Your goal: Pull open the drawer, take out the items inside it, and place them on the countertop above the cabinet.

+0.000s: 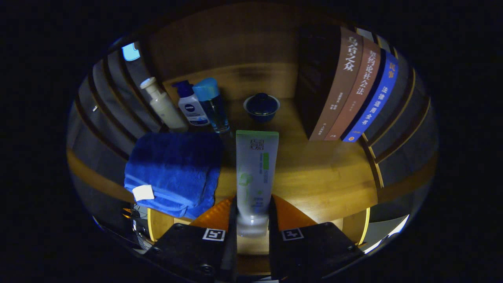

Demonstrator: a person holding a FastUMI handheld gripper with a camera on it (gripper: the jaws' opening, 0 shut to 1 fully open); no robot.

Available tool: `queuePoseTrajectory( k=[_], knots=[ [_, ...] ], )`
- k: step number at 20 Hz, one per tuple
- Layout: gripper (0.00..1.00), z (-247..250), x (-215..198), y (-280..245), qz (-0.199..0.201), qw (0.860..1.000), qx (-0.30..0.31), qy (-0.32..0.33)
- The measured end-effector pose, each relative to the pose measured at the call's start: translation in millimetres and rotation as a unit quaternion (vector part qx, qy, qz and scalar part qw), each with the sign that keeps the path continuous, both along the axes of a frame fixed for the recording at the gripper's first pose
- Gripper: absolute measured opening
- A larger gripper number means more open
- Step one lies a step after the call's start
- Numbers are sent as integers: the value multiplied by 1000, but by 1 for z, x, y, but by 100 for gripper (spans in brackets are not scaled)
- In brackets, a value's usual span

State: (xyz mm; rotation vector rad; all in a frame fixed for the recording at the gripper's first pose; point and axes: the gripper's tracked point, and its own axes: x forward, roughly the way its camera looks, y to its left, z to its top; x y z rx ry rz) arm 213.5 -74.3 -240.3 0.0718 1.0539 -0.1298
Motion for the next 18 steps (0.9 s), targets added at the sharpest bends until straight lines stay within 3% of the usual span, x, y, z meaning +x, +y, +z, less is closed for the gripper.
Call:
queuePoseTrajectory(
  k=[7,13,18],
  knots=[
    [37,-38,12,-10,-6,999,-12,37],
    [53,-30,17,-9,-8,1000,-5,19],
    [100,-11,5,-7,-5,1000,-6,-7]
  ],
)
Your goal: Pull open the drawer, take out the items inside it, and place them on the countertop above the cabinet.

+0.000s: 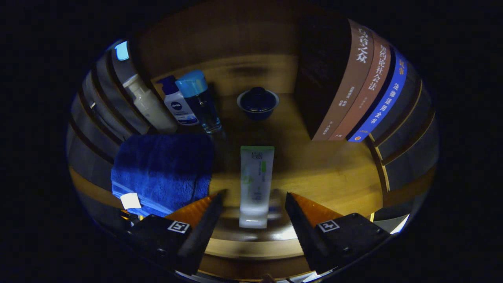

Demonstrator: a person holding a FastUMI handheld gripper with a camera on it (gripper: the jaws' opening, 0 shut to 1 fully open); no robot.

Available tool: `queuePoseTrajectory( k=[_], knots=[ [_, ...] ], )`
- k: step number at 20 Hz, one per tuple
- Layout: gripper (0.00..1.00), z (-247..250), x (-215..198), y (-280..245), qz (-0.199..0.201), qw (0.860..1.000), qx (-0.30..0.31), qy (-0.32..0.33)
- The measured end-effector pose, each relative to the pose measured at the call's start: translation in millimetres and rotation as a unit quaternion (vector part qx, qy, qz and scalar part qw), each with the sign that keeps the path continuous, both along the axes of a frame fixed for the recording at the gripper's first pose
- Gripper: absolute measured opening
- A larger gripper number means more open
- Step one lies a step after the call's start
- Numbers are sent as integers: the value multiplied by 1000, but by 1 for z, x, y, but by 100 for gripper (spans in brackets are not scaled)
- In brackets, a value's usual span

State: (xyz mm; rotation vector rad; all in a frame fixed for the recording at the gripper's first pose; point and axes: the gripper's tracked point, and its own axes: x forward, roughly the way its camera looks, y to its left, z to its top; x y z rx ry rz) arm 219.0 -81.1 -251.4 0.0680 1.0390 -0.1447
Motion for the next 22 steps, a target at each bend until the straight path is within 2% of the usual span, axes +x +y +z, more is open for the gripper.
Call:
queuePoseTrajectory(
  k=[5,9,12,16,19,22],
  knots=[
    [100,38,-27,10,3,995,-3,-101],
    [100,61,-73,27,25,985,-7,-173],
    [100,75,-108,40,40,969,-4,-242],
    [100,80,-160,50,40,943,-14,-331],
    [100,71,-198,57,44,929,-27,-367],
    [100,51,-221,56,35,922,-32,-384]
  ],
)
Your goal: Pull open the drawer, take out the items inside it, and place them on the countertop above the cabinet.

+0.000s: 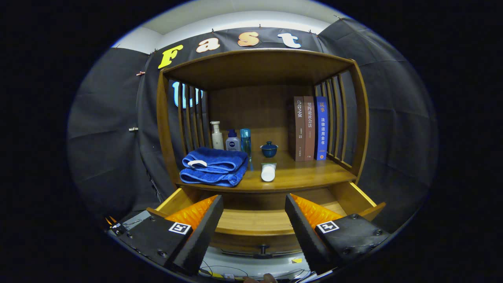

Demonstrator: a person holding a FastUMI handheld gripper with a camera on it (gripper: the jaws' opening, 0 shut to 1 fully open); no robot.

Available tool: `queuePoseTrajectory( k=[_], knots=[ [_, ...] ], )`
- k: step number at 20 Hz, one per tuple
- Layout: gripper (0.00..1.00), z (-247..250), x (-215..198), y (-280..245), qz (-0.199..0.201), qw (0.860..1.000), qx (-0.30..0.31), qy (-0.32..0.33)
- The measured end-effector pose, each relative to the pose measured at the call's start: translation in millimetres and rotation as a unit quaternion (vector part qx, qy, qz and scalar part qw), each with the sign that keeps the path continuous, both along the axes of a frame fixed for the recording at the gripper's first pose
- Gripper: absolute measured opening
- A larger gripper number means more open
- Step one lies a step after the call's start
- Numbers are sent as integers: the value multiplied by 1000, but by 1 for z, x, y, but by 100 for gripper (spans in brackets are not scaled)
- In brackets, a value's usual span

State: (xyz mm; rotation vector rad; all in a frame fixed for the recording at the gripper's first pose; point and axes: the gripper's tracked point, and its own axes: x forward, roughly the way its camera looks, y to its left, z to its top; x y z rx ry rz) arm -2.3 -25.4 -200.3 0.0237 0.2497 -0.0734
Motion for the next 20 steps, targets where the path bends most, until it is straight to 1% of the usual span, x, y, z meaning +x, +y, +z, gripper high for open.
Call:
queuePoseTrajectory(
  k=[3,7,10,12,14,16,20],
  knots=[
    [100,-27,-16,-5,-13,1000,11,-2],
    [100,-61,-29,-9,-22,1000,5,2],
    [100,-84,-32,-8,-23,1000,-4,5],
    [100,-99,-29,-10,-28,1000,4,6],
    [100,-115,-28,-14,-36,999,15,22],
    [100,-120,-27,-19,-43,998,25,23],
    [100,-121,-17,-28,-48,998,24,15]
  ],
)
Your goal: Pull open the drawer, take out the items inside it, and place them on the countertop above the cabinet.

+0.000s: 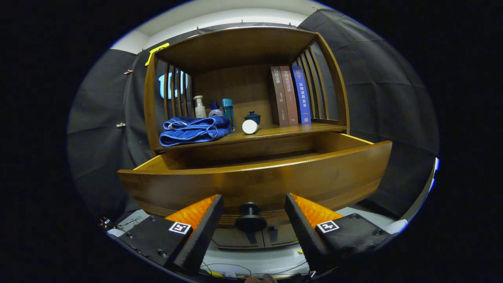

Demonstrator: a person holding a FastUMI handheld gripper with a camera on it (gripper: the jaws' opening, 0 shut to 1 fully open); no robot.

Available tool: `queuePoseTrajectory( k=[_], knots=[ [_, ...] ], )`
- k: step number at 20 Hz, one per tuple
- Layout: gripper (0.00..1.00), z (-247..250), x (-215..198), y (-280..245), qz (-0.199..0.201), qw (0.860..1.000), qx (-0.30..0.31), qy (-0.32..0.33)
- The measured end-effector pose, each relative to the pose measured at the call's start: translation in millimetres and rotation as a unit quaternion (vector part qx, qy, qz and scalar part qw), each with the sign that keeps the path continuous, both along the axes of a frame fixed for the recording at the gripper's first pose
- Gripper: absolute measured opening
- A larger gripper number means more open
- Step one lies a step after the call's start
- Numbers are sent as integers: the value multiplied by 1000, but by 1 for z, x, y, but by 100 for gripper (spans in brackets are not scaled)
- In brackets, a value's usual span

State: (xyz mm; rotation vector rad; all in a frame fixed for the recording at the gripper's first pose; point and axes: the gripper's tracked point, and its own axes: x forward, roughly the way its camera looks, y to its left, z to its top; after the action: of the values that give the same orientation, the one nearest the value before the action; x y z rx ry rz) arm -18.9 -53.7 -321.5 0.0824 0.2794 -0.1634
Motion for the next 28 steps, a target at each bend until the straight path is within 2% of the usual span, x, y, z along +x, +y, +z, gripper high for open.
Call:
queuePoseTrajectory(
  k=[10,20,28],
  knots=[
    [99,7,22,-2,7,1000,-15,-12],
    [99,-2,81,-10,9,1000,-13,6],
    [99,-3,111,-14,12,1000,-14,7]
  ],
)
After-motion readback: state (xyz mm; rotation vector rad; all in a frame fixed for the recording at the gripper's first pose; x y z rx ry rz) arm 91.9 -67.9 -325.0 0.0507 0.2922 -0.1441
